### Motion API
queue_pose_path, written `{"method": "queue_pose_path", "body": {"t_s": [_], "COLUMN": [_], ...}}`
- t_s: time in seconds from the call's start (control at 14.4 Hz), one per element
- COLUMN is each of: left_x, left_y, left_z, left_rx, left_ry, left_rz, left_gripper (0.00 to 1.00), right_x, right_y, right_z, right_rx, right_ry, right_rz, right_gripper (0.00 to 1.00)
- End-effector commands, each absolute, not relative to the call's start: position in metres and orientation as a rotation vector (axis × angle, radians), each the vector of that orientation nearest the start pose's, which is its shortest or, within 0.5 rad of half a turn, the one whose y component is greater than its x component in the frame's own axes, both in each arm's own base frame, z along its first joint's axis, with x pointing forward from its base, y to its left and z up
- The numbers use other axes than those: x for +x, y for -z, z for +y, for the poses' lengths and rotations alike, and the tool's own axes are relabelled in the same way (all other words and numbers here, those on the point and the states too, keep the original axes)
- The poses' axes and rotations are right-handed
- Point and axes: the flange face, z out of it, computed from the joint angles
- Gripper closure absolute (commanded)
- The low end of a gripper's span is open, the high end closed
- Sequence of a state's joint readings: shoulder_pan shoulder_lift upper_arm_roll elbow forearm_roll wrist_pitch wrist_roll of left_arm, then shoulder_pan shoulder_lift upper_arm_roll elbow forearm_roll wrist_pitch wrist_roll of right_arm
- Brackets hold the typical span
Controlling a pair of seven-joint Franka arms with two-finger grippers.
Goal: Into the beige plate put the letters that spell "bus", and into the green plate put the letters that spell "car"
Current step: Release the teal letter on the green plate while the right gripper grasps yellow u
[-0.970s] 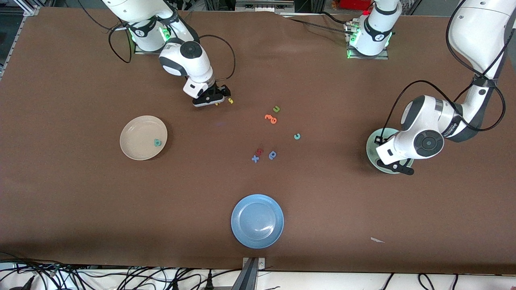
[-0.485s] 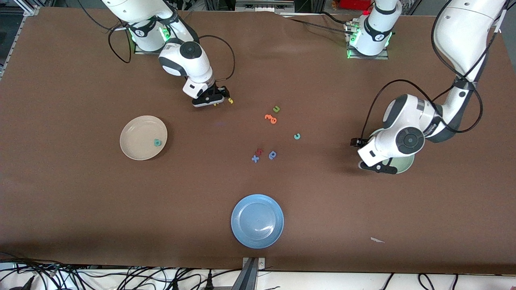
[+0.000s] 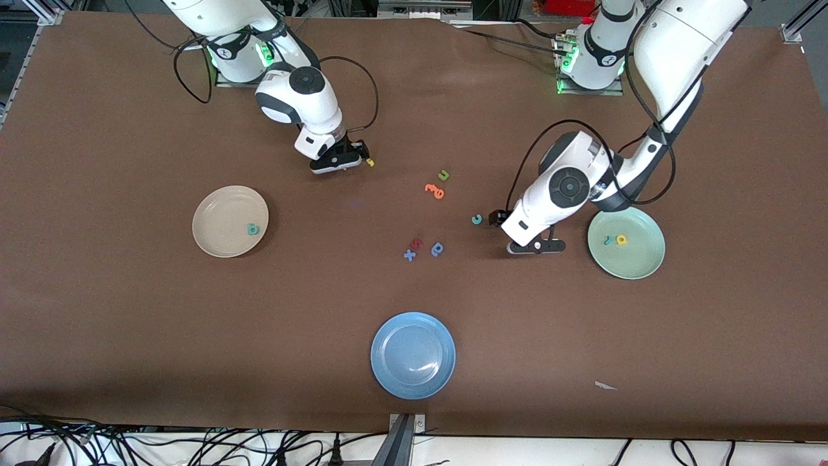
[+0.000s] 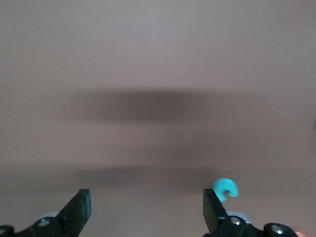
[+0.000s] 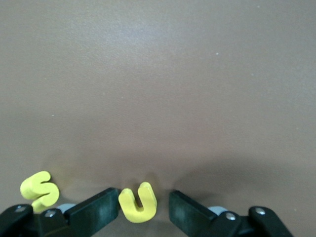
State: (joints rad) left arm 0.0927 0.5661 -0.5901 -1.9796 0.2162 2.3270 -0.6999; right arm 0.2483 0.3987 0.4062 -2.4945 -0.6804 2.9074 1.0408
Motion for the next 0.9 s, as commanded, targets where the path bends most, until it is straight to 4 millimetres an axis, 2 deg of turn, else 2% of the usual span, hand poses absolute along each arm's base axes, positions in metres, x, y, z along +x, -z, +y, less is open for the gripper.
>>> {"method": "queue_pose_path", "body": {"t_s": [0.0,0.21,0.42,0.83], "left_x": [0.506,0.485,0.479,0.493], "left_y": [-0.223,-0.214,-0.196,-0.185], "left_z": [-0.309,-0.341,-0.35,-0.353], "left_rx": [-3.212,-3.196,-3.132,-3.137], "left_ry": [-0.258,-0.168,-0.106,-0.109], "left_rz": [-0.28,-0.357,-0.459,-0.501], "left_gripper": [0.0,0.0,0.03,0.13], "right_x": [0.331,0.33,0.331,0.344], "right_y": [-0.153,-0.152,-0.153,-0.17], "right_z": [0.321,0.321,0.32,0.313], "right_rx": [-3.06,-3.06,-3.062,-3.087], "right_ry": [0.139,0.138,0.139,0.199], "right_rz": [-0.39,-0.395,-0.4,-0.418], "right_gripper": [0.54,0.71,1.0,1.0]}}
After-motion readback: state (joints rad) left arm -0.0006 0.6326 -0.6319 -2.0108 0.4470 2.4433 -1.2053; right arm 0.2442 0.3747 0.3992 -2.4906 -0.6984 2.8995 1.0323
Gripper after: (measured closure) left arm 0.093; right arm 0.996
